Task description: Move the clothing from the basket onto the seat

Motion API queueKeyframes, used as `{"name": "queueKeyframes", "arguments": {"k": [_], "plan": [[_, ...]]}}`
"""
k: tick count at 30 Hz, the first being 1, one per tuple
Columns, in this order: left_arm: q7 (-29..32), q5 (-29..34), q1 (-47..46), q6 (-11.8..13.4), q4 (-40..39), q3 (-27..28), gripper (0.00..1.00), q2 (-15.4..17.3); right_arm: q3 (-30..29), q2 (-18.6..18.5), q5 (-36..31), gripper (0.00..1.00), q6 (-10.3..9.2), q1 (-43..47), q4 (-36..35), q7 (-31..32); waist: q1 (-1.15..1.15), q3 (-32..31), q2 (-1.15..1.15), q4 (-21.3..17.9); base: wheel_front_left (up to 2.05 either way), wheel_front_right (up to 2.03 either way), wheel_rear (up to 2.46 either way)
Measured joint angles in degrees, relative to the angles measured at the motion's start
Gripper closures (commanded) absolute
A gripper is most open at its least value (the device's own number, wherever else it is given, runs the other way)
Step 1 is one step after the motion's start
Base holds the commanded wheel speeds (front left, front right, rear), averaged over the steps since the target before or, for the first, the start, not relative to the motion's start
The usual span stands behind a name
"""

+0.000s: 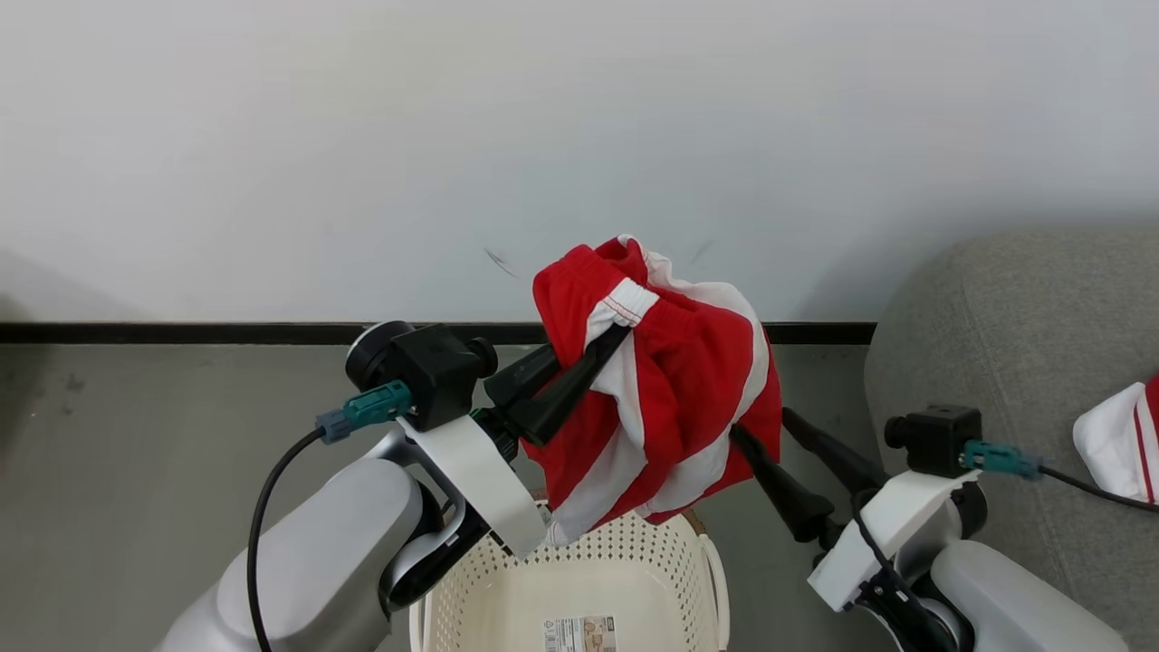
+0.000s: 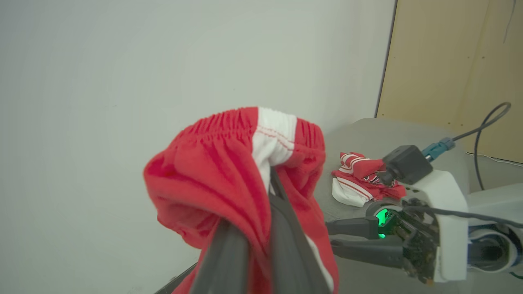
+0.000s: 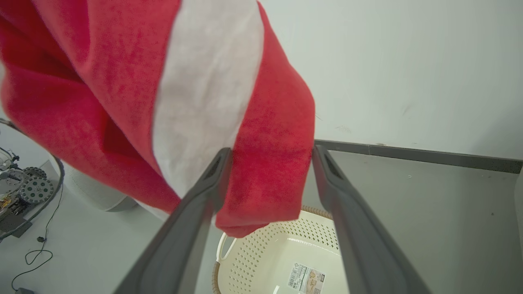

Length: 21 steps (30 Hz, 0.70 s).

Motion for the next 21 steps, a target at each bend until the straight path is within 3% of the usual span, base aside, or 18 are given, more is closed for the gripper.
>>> {"name": "queueKeyframes", "arguments": {"k": [11,21], "plan": [[0.6,-1.2,0.0,0.0,-1.3,-1.5,1.00,-0.9,11.5,0.3,4.8,0.00,0.00,-5.2,-0.2,0.0,0.00,0.0,0.00,2.7,0.00,0.00,0.00],[1.1,-1.7,0.0,0.0,-2.2,-2.8,1.00,-1.4,16.3,0.3,8.9,0.00,0.00,-8.7,1.0,0.0,0.00,0.0,0.00,4.5,0.00,0.00,0.00]]}}
